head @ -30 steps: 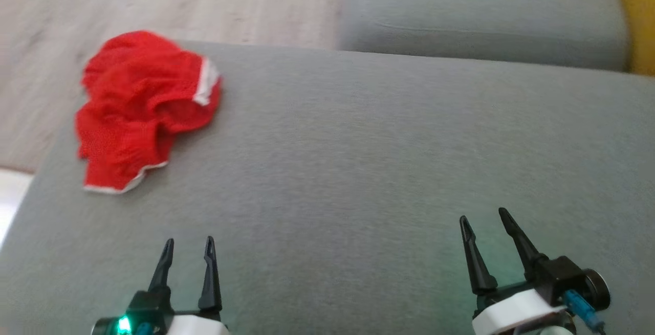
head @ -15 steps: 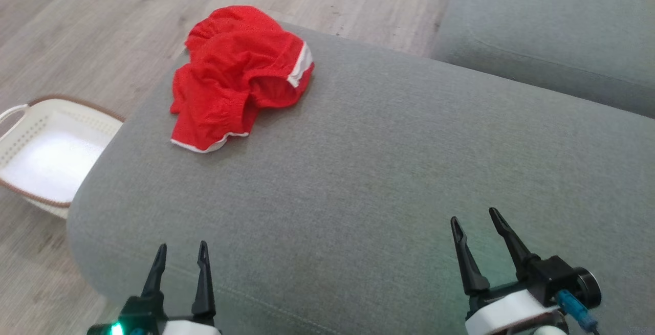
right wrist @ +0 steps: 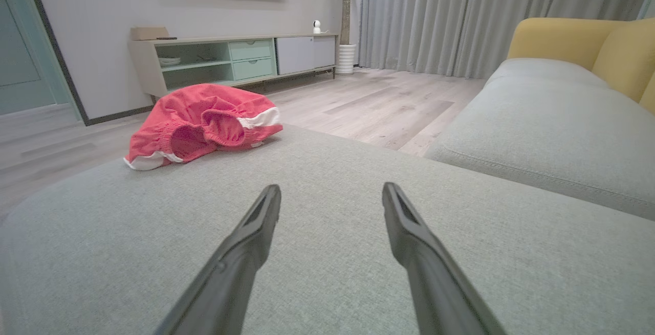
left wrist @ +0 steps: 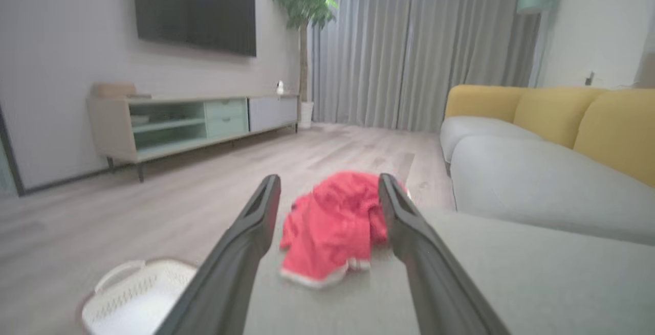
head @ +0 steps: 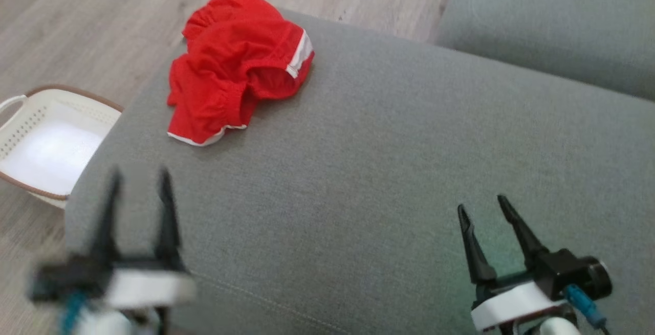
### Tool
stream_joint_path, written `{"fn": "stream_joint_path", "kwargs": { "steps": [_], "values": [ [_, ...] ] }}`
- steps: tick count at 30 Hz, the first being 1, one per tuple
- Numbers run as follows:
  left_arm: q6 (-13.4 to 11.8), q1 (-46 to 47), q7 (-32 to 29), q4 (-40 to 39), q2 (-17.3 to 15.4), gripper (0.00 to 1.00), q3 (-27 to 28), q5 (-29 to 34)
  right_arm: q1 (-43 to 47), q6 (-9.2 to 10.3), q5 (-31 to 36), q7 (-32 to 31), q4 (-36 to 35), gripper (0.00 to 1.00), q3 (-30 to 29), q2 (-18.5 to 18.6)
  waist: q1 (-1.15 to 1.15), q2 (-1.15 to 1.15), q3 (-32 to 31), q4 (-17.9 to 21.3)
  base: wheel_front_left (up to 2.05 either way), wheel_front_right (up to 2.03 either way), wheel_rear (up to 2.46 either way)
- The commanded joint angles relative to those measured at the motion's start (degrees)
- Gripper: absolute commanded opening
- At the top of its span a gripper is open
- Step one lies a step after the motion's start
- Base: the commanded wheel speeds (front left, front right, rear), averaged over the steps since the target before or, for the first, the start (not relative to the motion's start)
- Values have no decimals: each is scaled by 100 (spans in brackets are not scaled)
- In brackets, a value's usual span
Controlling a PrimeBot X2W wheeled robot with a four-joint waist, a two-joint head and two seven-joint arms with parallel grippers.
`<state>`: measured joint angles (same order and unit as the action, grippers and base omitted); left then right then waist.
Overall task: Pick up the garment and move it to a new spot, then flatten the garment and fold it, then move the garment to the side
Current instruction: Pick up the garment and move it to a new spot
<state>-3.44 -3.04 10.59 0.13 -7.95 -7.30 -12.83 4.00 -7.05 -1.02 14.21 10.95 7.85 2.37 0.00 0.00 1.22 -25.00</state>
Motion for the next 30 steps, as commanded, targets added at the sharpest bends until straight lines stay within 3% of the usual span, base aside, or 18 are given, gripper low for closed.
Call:
{"fn": "stream_joint_path", "kwargs": {
  "steps": [1, 4, 7, 12, 19, 30],
  "values": [
    [20, 610, -140, -493, -264, 100, 303, 25, -349, -44, 75, 79, -238, 100, 67, 51, 0, 0, 140, 84, 0, 0, 0],
    [94, 1304, -624, -1101, -774, 100, 644, 24, -495, -44, 244, 79, -369, 100, 4, 51, 0, 0, 398, 212, 0, 0, 0],
    [240, 2236, -1099, -1176, -1370, 100, 992, -2, -707, -44, 446, 67, -497, 100, -8, 51, 0, 0, 711, 414, 0, 0, 0],
    [646, 4193, -1800, -138, -2227, 100, 1149, -139, -1228, -44, 793, -144, -848, 100, 103, 57, 0, 0, 1427, 935, 0, 0, 0],
    [898, 5485, -2466, 1710, -2528, 100, 761, -211, -1648, -44, 930, -408, -1283, 100, 298, 155, 0, 0, 2219, 1466, 0, 0, 0],
    [965, 5761, -2792, 3535, -2547, 100, 548, -377, -1830, -44, 1010, -619, -1812, 100, 289, 244, 0, 0, 3053, 1836, 0, 0, 0]
  ]
}}
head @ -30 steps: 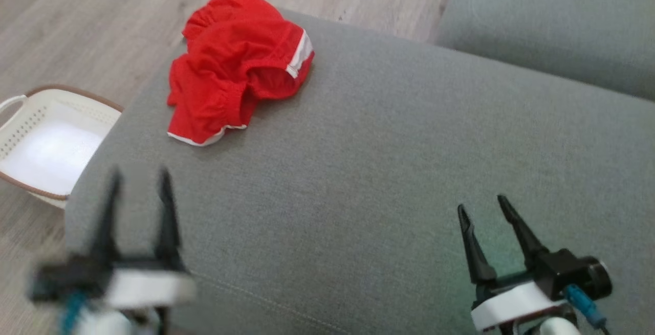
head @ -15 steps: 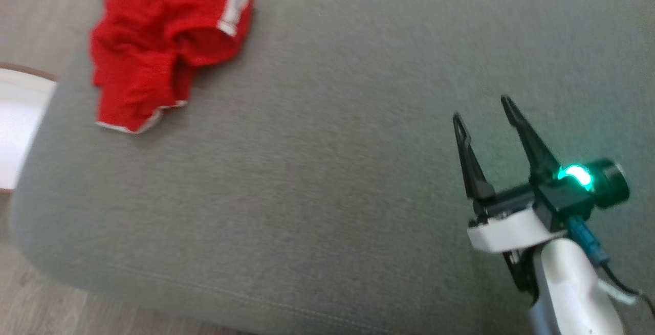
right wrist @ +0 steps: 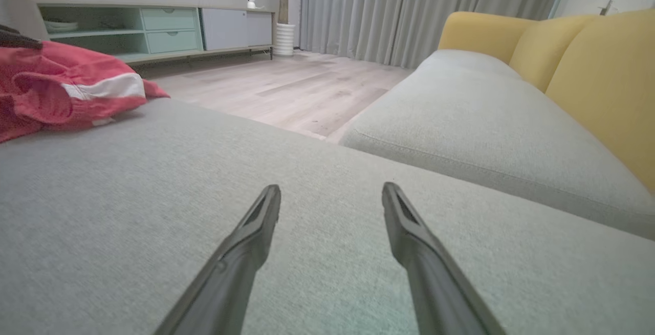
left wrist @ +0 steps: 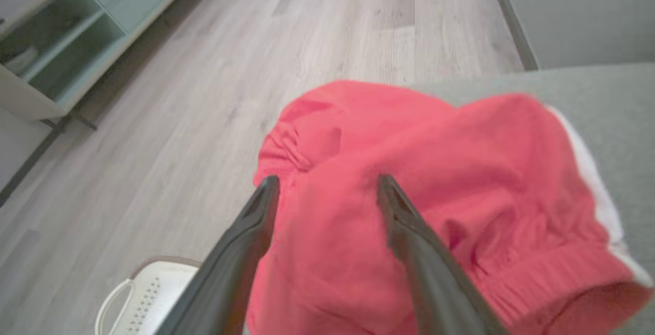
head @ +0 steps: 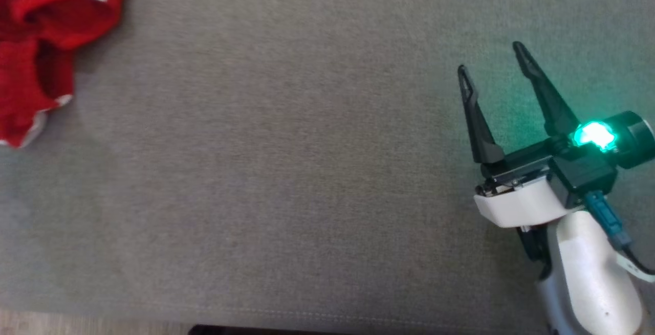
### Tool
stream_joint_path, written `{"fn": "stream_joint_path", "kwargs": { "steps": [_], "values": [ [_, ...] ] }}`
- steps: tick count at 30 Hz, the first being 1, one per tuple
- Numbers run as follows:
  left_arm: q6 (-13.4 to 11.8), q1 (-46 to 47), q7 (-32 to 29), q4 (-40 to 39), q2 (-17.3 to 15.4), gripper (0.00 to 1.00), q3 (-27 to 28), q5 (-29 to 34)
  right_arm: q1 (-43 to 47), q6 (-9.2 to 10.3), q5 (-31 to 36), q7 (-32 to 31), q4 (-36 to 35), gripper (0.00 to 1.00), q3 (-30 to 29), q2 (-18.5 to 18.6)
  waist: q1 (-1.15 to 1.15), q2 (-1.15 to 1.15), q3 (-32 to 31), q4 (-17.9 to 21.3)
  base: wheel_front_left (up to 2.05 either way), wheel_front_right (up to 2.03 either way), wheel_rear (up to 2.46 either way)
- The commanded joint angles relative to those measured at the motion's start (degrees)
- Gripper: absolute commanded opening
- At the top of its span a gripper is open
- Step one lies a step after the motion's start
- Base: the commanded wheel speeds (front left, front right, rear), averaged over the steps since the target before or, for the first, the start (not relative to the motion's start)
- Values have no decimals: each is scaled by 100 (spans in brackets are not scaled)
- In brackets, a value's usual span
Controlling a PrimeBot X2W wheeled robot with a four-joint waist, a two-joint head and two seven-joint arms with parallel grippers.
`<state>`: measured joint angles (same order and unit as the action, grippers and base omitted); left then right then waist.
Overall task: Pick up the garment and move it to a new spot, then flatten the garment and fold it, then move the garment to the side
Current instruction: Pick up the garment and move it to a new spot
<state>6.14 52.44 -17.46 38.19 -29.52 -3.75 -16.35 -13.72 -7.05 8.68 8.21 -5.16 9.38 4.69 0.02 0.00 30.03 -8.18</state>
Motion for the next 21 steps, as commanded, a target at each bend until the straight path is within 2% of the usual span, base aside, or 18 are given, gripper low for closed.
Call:
{"fn": "stream_joint_path", "kwargs": {
  "steps": [1, 6, 7, 9, 10, 14, 21],
  "values": [
    [7, 210, -26, -128, -392, 100, 209, -61, -55, -44, 45, -23, -237, 100, 120, 21, -2, 0, 220, 171, 0, 0, 0],
    [57, 244, -328, 381, -349, 100, 200, -315, -34, -44, 58, -50, -361, 100, 49, 57, -2, 0, 343, 174, 0, 0, 0],
    [69, 255, -362, 431, -333, 64, 185, -368, -31, -44, 62, -54, -372, 100, 35, 58, -2, 0, 350, 160, 0, 0, 0],
    [89, 266, -375, 506, -298, 7, 148, -457, -32, -44, 68, -53, -371, 100, 37, 53, -2, 0, 342, 125, 0, 0, 0],
    [97, 269, -375, 540, -278, 0, 127, -505, -39, -44, 63, -46, -362, 100, 51, 48, -2, 0, 329, 109, 0, 0, 0],
    [120, 272, -194, 620, -258, 0, 21, -644, -78, -44, 34, -5, -286, 100, 112, 17, -2, 0, 223, 51, 0, 0, 0],
    [133, 314, 312, 528, -449, 0, -261, -805, -60, -44, -56, 170, 49, 100, 96, -44, -2, 0, -327, 55, 0, 0, 0]
  ]
}}
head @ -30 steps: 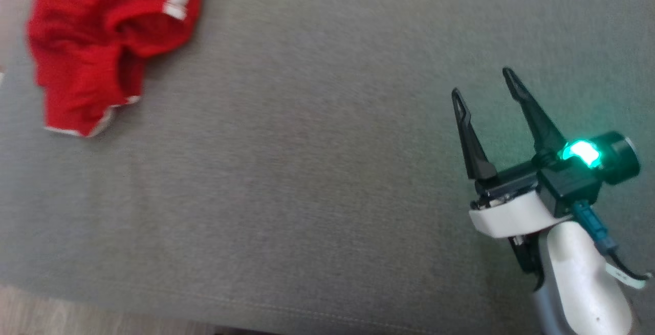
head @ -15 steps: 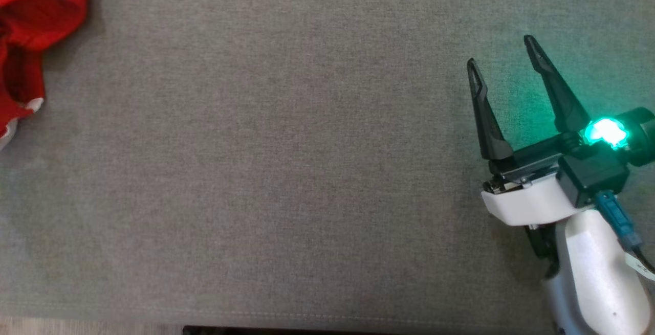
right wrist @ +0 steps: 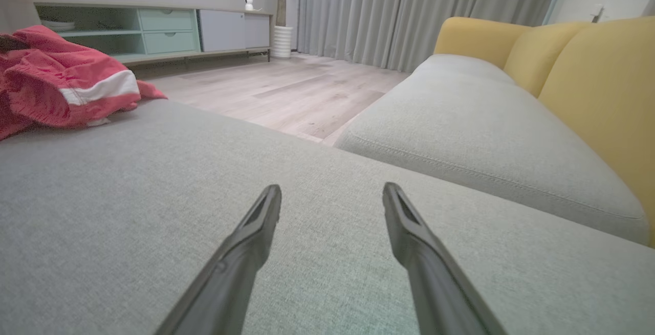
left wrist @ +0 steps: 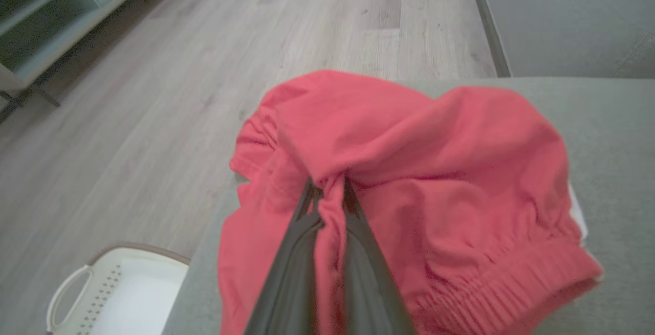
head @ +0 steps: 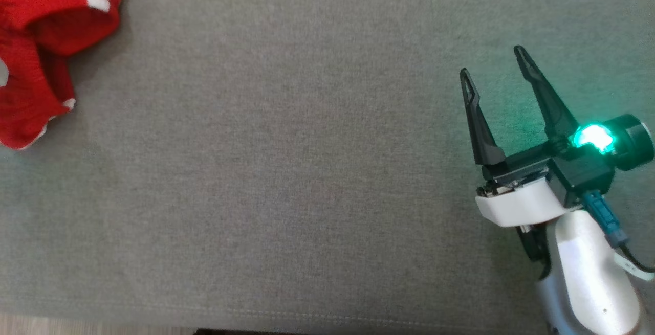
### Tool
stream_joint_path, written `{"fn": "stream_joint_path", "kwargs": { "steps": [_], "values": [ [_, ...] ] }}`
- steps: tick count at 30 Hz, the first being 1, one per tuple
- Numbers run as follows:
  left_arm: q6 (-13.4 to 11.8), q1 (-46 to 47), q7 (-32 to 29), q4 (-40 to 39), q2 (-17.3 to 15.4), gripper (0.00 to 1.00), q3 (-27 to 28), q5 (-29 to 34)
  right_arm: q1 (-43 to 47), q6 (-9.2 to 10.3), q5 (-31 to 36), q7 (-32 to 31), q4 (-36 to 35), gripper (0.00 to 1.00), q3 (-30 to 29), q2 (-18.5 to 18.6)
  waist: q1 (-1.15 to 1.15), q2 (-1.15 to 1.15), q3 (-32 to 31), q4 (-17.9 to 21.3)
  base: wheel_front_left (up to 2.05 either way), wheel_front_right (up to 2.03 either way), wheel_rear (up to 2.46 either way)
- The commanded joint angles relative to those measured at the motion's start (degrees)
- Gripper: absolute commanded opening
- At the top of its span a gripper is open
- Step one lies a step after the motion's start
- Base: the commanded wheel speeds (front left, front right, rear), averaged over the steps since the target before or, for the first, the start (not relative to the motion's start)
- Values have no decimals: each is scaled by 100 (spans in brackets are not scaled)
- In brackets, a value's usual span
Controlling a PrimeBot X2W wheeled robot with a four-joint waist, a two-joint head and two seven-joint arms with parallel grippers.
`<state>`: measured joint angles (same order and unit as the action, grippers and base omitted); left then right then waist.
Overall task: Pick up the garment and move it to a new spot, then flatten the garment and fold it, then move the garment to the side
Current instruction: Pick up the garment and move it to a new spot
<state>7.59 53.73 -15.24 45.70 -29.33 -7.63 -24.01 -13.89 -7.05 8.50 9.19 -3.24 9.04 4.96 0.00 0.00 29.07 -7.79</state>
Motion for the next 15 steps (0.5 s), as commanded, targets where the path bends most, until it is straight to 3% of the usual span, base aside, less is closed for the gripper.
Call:
{"fn": "stream_joint_path", "kwargs": {
  "steps": [1, 9, 15],
  "values": [
    [-12, 207, 178, -290, -509, 0, 46, -52, -29, -44, -57, 104, -85, 100, 120, -84, 0, 0, -339, 30, 0, 0, 0],
    [-11, 368, 257, -1167, -590, 0, -834, -344, 197, -44, -297, 366, 478, 100, 54, -184, 0, 0, -1439, 366, 0, 0, 0],
    [-11, 382, 69, -1899, -65, 0, -1274, -644, 522, -44, -672, 504, 935, 100, 8, -205, 0, 0, -2185, 731, 0, 0, 0]
  ]
}}
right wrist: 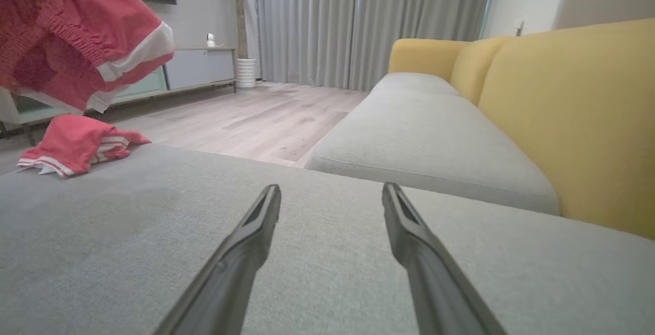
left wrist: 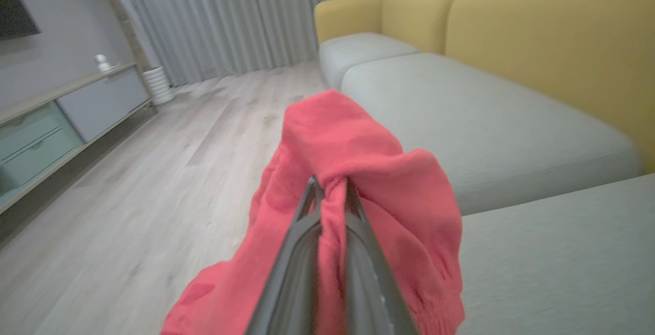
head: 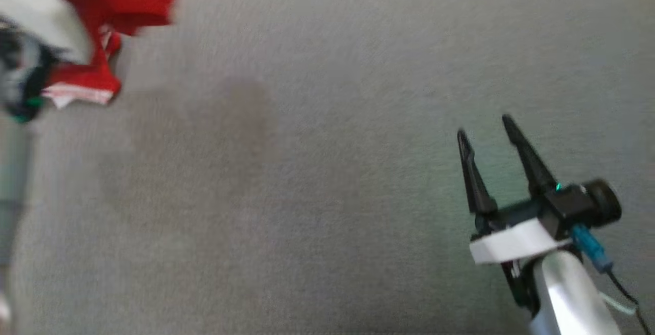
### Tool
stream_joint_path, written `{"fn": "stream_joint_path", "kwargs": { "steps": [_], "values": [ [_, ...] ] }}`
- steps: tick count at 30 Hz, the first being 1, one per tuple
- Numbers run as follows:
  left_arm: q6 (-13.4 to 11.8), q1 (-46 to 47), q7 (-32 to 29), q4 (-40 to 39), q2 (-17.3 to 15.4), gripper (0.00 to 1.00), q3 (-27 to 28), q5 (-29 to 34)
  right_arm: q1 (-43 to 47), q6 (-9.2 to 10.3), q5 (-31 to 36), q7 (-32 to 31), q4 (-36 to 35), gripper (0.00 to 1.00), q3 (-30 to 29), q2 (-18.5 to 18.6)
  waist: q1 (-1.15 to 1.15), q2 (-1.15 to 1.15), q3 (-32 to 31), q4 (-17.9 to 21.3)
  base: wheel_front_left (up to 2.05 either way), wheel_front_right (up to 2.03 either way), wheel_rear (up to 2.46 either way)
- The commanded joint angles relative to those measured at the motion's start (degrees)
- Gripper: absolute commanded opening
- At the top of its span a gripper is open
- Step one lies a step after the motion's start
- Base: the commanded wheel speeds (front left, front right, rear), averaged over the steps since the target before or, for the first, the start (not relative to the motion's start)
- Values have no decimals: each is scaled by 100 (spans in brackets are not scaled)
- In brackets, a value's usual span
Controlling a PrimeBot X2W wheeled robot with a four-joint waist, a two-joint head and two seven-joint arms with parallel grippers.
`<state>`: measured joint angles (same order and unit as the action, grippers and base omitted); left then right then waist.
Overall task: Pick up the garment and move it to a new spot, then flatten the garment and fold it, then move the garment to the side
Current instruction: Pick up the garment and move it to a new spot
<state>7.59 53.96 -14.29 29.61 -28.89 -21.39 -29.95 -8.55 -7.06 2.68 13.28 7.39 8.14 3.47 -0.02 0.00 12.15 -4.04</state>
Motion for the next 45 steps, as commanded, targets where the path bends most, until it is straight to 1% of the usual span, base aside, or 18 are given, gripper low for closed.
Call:
{"fn": "stream_joint_path", "kwargs": {
  "steps": [1, 6, 7, 11, 14, 17, 20, 22, 24, 27, 28, 29, 30, 34, 37, 41, 45],
  "values": [
    [-11, 357, -60, -412, 20, 0, 2, -104, 33, -43, -160, 109, -76, 100, 99, -56, 2, 0, -569, 412, 0, 0, 0],
    [-10, 320, -106, -917, 705, 0, -502, -373, 127, -43, -354, 150, 60, 100, 133, -57, 2, 0, -748, 708, 0, 0, 0],
    [-10, 320, -106, -917, 705, 0, -502, -373, 127, -43, -354, 150, 60, 100, 133, -57, 2, 0, -748, 708, 0, 0, 0],
    [-10, 123, 53, -1114, 1166, 0, -1018, -426, 128, -43, -460, 163, 102, 100, 158, -58, 2, 0, -687, 934, 0, 0, 0],
    [-10, -133, 323, -1048, 1398, 0, -1462, -426, 106, -43, -529, 168, 125, 100, 178, -58, 2, 0, -559, 1081, 0, 0, 0],
    [-10, -422, 725, -707, 1502, 0, -1855, -294, 88, -43, -588, 170, 112, 100, 166, -58, 2, 0, -426, 1218, 0, 0, 0],
    [-59, -708, 1179, -96, 1588, 0, -2076, -50, 85, -43, -612, 171, 95, 100, 150, -58, 2, 0, -312, 1349, 0, 0, 0],
    [-140, -876, 1462, 361, 1660, 0, -2117, 10, 87, -43, -623, 171, 76, 100, 141, -58, 2, 0, -236, 1425, 0, 0, 0],
    [-239, -953, 1752, 798, 1663, 0, -2182, 157, 85, -43, -634, 171, 63, 100, 151, -58, 2, 0, -164, 1489, 0, 0, 0],
    [-359, -1018, 2186, 1297, 1747, 0, -2164, 210, 95, -43, -644, 171, 44, 100, 148, -58, 2, 0, -93, 1528, 0, 0, 0],
    [-360, -1018, 2293, 1423, 1782, 21, -2177, 226, 102, -43, -644, 171, 44, 100, 137, -58, 2, 0, -81, 1524, 0, 0, 0],
    [-351, -1011, 2379, 1537, 1825, 58, -2176, 215, 111, -43, -638, 171, 50, 100, 122, -58, 2, 0, -74, 1514, 0, 0, 0],
    [-343, -990, 2463, 1632, 1865, 100, -2171, 207, 119, -43, -632, 171, 56, 100, 110, -58, 2, 0, -75, 1498, 0, 0, 0],
    [-321, -884, 2685, 1858, 1997, 100, -2167, 210, 137, -43, -606, 172, 104, 100, 100, -59, 2, 0, -171, 1397, 0, 0, 0],
    [-319, -874, 2823, 1900, 2031, 100, -2080, 156, 146, -43, -553, 172, 117, 100, 83, -59, 2, 0, -349, 1268, 0, 0, 0],
    [-394, -1078, 2895, 1754, 1965, 100, -1954, 106, 180, -43, -495, 172, 121, 100, 3, -59, 2, 0, -567, 1128, 0, 0, 0],
    [-580, -1496, 2922, 1389, 1818, 100, -1718, 21, 281, -43, -469, 172, 130, 100, -79, -59, 2, 0, -787, 973, 0, 0, 0]
  ]
}}
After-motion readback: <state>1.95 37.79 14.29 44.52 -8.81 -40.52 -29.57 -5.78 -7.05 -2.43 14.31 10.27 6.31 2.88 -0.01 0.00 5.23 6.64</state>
